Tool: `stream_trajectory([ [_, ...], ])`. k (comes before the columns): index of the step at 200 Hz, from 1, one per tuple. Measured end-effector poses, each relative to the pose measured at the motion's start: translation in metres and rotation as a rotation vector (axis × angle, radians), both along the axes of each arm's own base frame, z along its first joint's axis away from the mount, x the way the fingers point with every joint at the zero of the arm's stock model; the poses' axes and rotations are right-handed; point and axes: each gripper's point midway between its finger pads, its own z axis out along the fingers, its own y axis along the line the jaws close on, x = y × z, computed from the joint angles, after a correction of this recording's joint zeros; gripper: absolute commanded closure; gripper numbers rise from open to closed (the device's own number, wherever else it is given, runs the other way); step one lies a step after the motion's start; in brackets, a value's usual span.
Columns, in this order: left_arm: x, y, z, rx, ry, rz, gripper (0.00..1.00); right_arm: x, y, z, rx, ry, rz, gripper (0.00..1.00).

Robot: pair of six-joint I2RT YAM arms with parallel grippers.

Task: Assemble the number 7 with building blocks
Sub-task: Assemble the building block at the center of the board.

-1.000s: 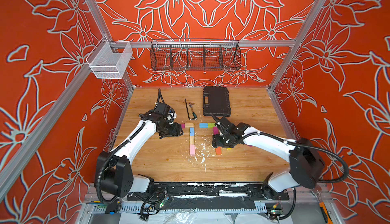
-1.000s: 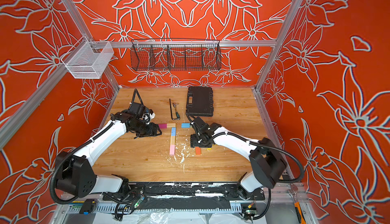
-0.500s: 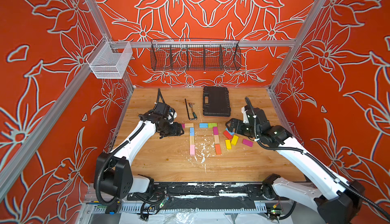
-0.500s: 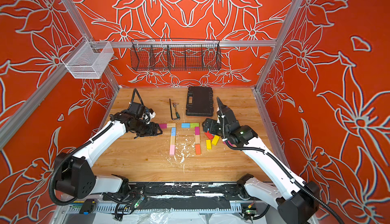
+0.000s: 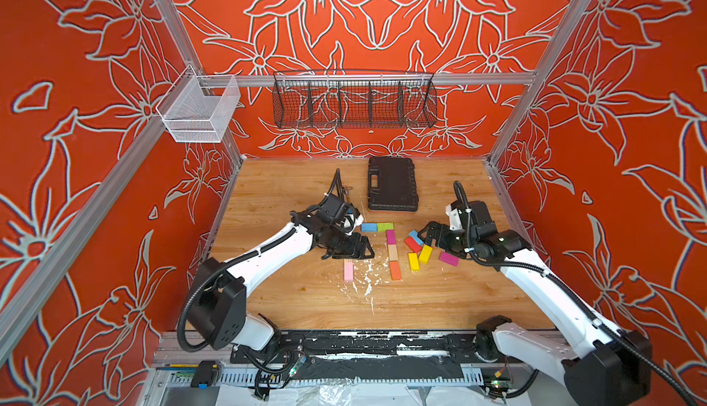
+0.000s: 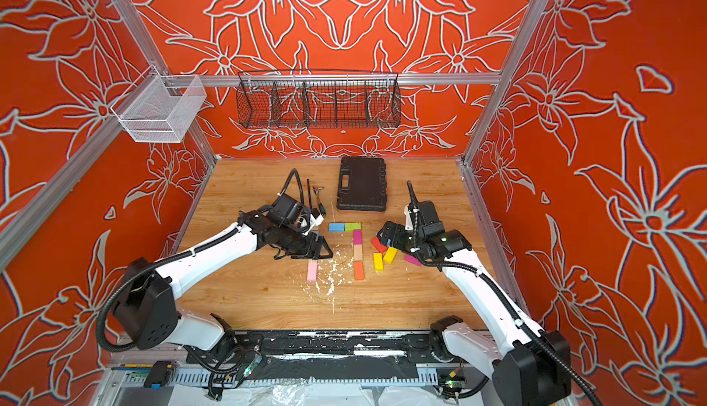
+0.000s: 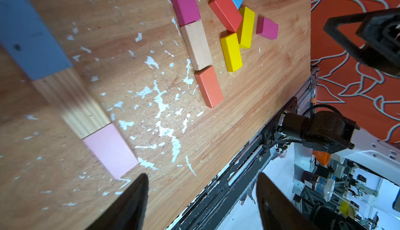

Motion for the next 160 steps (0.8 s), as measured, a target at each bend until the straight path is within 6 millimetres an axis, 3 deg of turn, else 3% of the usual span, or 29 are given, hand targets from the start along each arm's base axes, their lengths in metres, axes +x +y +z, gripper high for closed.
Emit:
stream_trajectory([
  [80, -0.007, -0.059, -0.035, -0.064, 0.100, -0.014, 0.11, -0.011, -0.013, -0.011, 0.045, 0.021, -0.024, 0.03],
  [160, -0.005, -0.079, -0.063, -0.076, 0.175, 0.003, 0.11, -0.016, -0.012, -0.019, 0.059, 0.044, -0.009, 0.03],
])
